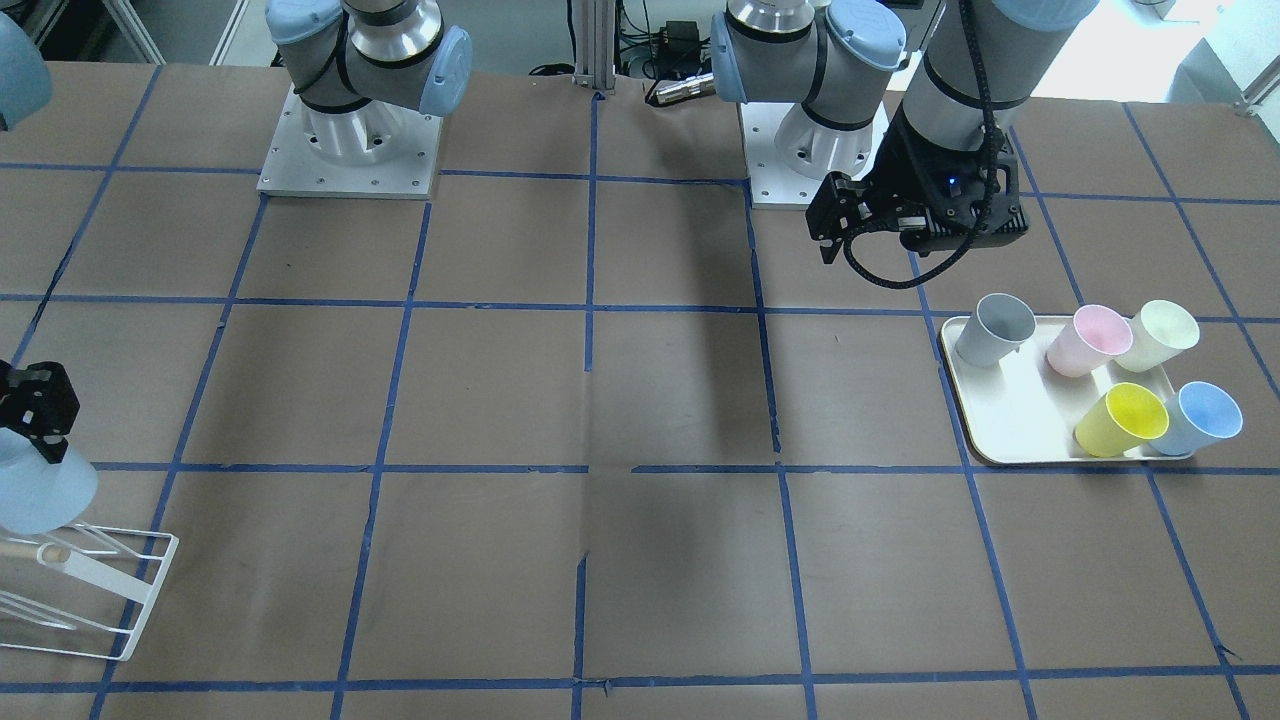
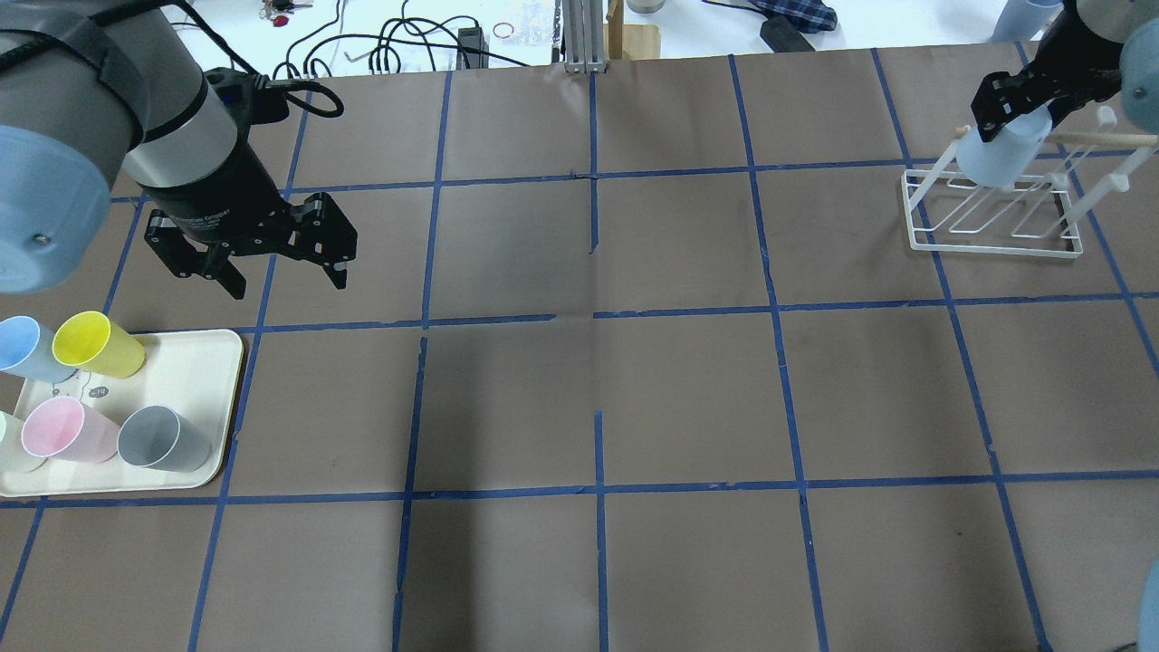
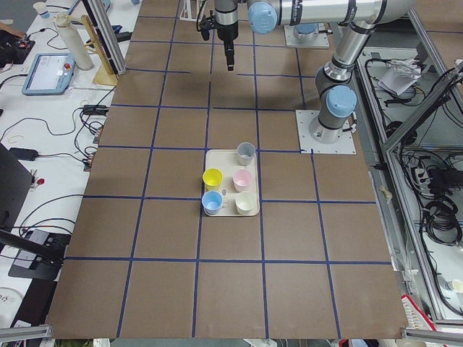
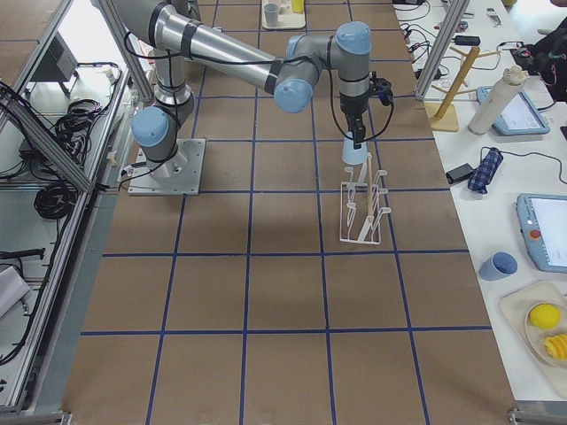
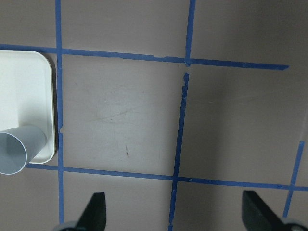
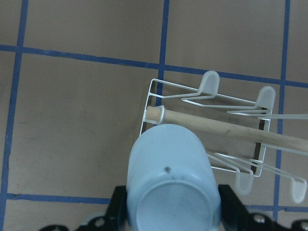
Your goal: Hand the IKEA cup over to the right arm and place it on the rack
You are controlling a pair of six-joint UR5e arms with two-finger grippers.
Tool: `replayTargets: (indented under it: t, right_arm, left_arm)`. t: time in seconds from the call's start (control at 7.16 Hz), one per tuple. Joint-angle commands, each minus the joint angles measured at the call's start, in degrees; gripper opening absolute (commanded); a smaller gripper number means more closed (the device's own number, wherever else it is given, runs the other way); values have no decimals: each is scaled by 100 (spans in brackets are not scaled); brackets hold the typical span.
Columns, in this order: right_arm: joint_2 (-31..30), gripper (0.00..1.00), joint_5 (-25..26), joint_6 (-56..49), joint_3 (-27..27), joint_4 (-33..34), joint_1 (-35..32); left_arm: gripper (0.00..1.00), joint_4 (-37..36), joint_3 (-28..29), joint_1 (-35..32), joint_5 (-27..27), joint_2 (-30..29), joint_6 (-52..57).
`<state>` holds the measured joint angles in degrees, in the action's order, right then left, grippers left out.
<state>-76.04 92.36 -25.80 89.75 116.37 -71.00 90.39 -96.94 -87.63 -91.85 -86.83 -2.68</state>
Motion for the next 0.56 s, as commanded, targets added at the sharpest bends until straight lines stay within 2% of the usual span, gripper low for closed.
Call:
replayTargets:
  t: [0.0, 0.42]
  right_arm:
    - [168, 46, -25, -22, 16, 53, 50]
    - [213, 47, -25, -40, 16, 9, 227]
  left_arm:
    - [100, -4, 8, 9, 0, -9, 22]
    - [100, -4, 8, 9, 0, -9, 22]
